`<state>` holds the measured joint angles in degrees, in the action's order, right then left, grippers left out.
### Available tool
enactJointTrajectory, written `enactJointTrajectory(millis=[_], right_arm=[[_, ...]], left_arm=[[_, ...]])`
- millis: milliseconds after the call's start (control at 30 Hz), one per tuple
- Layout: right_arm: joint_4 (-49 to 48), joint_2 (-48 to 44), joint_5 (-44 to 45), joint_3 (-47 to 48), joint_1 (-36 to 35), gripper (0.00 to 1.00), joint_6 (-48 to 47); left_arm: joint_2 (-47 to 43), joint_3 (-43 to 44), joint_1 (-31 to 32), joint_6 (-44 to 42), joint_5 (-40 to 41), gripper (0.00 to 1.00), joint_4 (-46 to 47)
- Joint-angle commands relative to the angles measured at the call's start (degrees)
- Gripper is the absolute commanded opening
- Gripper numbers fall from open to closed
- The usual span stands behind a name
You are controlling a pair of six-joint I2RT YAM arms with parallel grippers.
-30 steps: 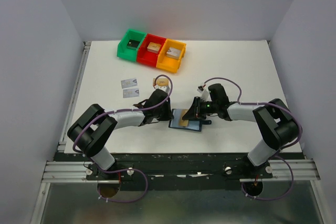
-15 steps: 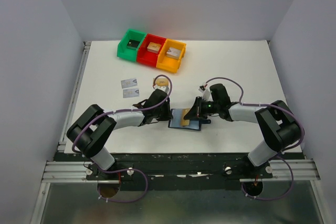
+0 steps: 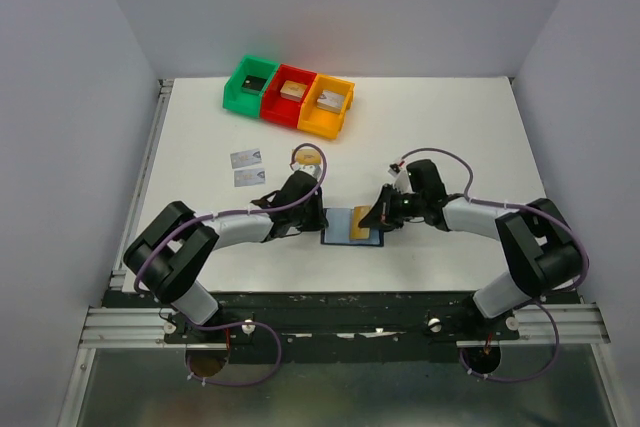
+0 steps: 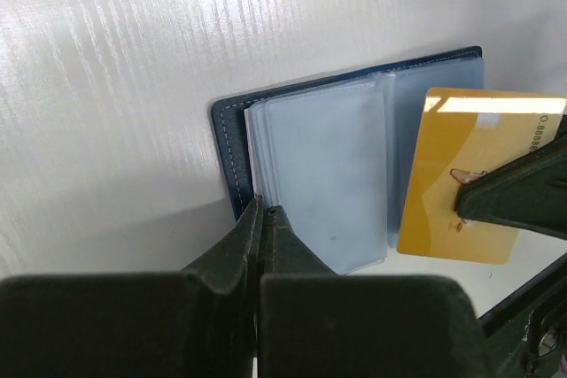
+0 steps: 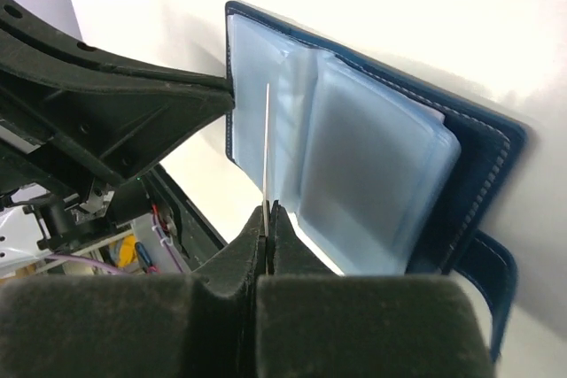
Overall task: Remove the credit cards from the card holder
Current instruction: Remove the credit card from the card holder, then place the credit card at the center of the board.
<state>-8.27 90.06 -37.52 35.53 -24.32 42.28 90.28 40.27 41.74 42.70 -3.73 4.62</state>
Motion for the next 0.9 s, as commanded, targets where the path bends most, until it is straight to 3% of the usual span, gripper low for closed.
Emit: enactJointTrajectory(millis=[0,133,267,333,433,533,633,700,867], right_arm=[[8.17,-4.88,4.37,0.42,1.73,0.0,-3.34],[16.43,-10.15,8.68,1.91,1.9,0.0,-7.55],[16.8,-17.8,6.94,1.91,1.9,0.0,-12.21],[18.02,-20.27,4.13,3.05,1.82,0.0,-15.2],[22.06,-22.82,0.96,5.25,1.9,0.0,-20.2],[22.78,-24.93,-3.6,6.04,1.55,0.0,-22.5],[23.3,-25.2,-9.22,7.53,-0.72,0.0,-24.17],[25.4,-25.02,-11.6,9.63,-2.92,0.0,-26.27],[37.52,-23.0,-12.93,17.89,-9.51,0.0,-33.48]], left_arm=[[-1.42,-0.37,0.01,-2.79,-2.07,0.0,0.04],[-1.34,0.59,0.89,-4.11,-3.13,0.0,0.12],[-3.08,3.14,2.73,-6.83,-2.0,0.02,-2.5],[-5.72,3.41,3.18,-7.45,-0.94,0.24,-3.3],[-12.04,2.97,3.26,-7.45,-0.06,0.64,-4.01],[-19.15,2.18,3.0,-8.5,-0.4,0.77,-4.53],[-25.83,0.78,1.51,-10.0,-4.16,0.81,-4.1],[-30.32,-0.63,-0.94,-11.14,-11.09,0.81,-1.82],[-38.41,-2.48,-4.38,-14.57,-25.52,0.8,0.39]])
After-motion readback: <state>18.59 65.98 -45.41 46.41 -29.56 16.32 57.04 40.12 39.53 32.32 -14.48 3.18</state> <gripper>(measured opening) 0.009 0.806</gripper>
